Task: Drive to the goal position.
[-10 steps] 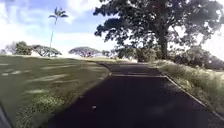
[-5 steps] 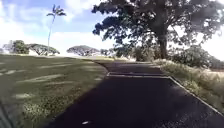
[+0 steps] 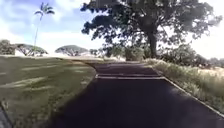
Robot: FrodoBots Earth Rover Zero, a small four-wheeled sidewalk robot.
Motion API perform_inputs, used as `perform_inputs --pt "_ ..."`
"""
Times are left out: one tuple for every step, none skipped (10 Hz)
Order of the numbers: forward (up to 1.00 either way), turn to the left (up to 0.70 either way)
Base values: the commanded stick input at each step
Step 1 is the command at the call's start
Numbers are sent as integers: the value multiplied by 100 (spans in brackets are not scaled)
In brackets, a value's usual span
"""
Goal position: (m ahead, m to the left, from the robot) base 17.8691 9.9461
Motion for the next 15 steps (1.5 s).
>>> perform_inputs --pt "70 0" --pt "70 0" --pt "70 0" --pt "70 0" --pt "70 0" --pt "70 0" --pt "70 0" --pt "70 0" --pt "70 0" --pt "70 0" --pt "70 0" --pt "70 0" --pt "70 0" --pt "70 0" --pt "70 0"
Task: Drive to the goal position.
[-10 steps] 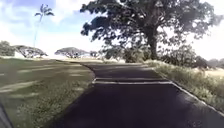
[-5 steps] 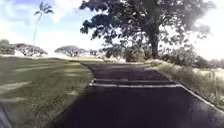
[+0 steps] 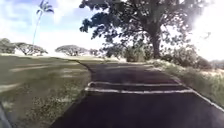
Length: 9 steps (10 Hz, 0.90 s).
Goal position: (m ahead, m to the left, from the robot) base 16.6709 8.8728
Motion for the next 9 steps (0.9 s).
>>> perform_inputs --pt "70 0" --pt "70 0" --pt "70 0" --pt "70 0" --pt "70 0" --pt "70 0" --pt "70 0" --pt "70 0" --pt "70 0"
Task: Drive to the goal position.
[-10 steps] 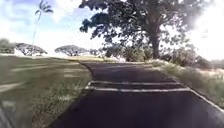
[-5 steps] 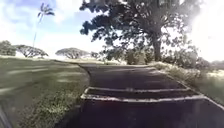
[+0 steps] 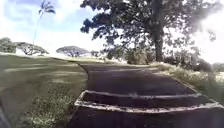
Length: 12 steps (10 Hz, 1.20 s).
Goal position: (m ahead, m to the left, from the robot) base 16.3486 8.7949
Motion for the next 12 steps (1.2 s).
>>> perform_inputs --pt "70 0" --pt "70 0" --pt "70 0" --pt "70 0" --pt "70 0" --pt "70 0" --pt "70 0" --pt "70 0" --pt "70 0" --pt "70 0" --pt "70 0" --pt "70 0"
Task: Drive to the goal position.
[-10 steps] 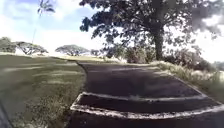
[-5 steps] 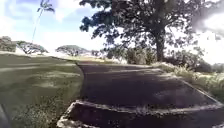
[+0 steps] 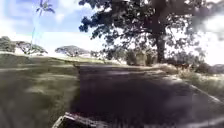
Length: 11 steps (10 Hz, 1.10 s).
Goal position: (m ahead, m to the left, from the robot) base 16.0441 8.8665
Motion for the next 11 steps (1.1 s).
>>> perform_inputs --pt "70 0" --pt "70 0" --pt "70 0" --pt "70 0" --pt "70 0" --pt "70 0" --pt "70 0" --pt "70 0" --pt "70 0" --pt "70 0" --pt "70 0"
